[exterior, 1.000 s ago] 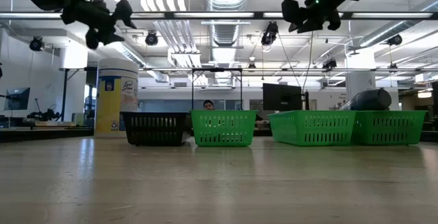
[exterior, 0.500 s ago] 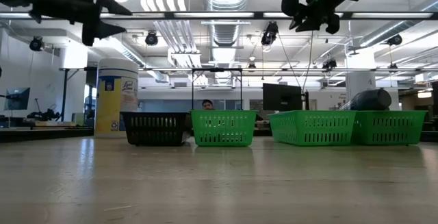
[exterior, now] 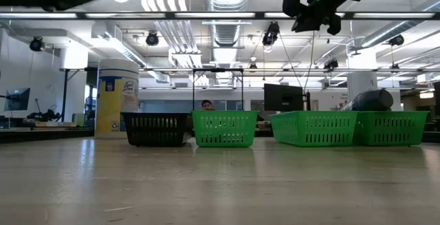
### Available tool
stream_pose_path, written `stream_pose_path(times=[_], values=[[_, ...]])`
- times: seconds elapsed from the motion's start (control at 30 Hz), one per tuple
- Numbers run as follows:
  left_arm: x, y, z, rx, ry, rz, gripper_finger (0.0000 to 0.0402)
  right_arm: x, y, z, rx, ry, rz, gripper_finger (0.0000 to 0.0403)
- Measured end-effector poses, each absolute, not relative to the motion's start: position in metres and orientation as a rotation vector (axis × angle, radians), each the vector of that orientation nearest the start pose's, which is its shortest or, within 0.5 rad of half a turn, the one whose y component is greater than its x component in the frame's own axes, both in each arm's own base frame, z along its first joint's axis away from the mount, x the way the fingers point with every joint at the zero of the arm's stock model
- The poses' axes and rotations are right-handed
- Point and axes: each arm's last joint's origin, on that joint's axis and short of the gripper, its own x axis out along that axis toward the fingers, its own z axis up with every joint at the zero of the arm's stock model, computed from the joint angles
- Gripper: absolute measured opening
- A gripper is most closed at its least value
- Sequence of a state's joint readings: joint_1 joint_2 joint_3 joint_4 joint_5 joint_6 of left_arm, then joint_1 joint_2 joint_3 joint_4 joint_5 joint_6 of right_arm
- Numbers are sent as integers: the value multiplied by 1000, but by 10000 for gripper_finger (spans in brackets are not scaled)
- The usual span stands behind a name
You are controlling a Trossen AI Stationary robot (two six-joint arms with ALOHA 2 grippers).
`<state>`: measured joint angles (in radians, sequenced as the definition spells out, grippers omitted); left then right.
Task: Pick & Place Travel size toiletries
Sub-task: Return to Home Position
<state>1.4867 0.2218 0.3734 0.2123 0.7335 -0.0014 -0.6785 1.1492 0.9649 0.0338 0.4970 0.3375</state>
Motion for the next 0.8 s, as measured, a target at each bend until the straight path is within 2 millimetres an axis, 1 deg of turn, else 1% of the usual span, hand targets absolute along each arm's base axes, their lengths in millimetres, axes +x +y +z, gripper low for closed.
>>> stream_pose_path(times=[0.03, 0.07, 0.1, 0.17, 0.23, 0.33, 0.4, 0.47, 0.57, 0.8], values=[[25, 77, 280, 405, -149, 792, 314, 191, -171, 344, 312, -40, -1189, 52], [25, 78, 267, 412, -122, 830, 314, 191, -171, 344, 311, -40, -1189, 49], [24, 80, 254, 382, -110, 849, 314, 191, -171, 344, 312, -40, -1189, 47], [23, 79, 244, 351, -148, 884, 314, 191, -171, 344, 312, -41, -1189, 43], [22, 81, 228, 273, -156, 919, 314, 191, -171, 344, 312, -40, -1189, 40], [22, 82, 214, 211, -184, 917, 314, 191, -171, 344, 313, -41, -1189, 39], [23, 85, 200, 157, -174, 925, 314, 191, -171, 344, 313, -41, -1189, 41], [22, 88, 193, 139, -181, 935, 314, 191, -171, 344, 313, -41, -1189, 46], [20, 91, 184, 51, -184, 1039, 314, 191, -171, 344, 314, -40, -1190, 54], [13, 94, 187, 61, -246, 1302, 314, 191, -171, 344, 312, -38, -1189, 78]])
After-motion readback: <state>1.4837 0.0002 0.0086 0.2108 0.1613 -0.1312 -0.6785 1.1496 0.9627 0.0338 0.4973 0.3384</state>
